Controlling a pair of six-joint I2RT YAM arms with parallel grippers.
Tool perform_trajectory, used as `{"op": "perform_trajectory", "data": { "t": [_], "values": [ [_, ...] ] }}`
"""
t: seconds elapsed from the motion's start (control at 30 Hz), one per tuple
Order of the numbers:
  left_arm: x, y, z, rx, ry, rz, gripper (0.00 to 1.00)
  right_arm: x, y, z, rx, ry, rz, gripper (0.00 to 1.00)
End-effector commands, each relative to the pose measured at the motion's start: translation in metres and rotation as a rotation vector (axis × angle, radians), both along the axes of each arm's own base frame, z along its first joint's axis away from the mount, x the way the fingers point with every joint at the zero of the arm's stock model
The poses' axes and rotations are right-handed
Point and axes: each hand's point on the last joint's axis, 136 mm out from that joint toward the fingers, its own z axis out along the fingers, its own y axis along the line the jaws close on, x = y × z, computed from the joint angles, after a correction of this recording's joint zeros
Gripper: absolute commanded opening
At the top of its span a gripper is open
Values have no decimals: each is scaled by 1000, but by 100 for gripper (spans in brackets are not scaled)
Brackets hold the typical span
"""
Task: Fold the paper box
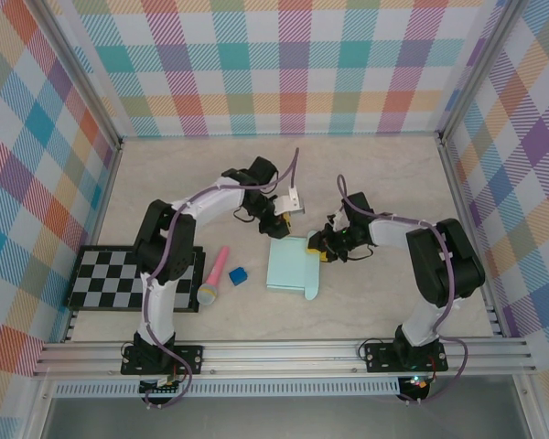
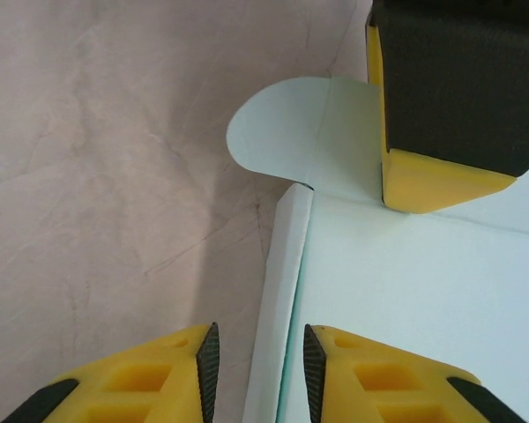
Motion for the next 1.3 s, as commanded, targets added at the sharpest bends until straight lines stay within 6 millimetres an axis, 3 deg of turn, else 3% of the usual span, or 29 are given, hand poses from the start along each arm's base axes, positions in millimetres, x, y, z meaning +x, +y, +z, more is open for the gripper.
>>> {"op": "perform_trajectory", "data": {
  "t": [0.0,0.2,0.33,0.53,0.9,1.17,1.27],
  "values": [
    [-11,-5,-7,32,22,-57,33,-18,-12,-27,-99,67,27,21],
    [-12,-3,-20,94,1,-94,33,-17,-11,-25,-99,58,28,21],
    [-7,-3,-23,109,-16,-98,25,-17,-9,-22,-97,50,38,21],
    [-6,-7,-22,104,-10,-114,24,-18,-7,-20,-100,42,50,20],
    [-13,1,-48,257,-42,-201,24,-18,-6,-19,-101,33,59,22],
    [-19,6,-65,361,-48,-265,10,-15,-6,-12,-100,10,53,23],
    [-20,7,-65,373,-52,-270,0,-14,-6,-9,-97,1,51,25]
  ]
}}
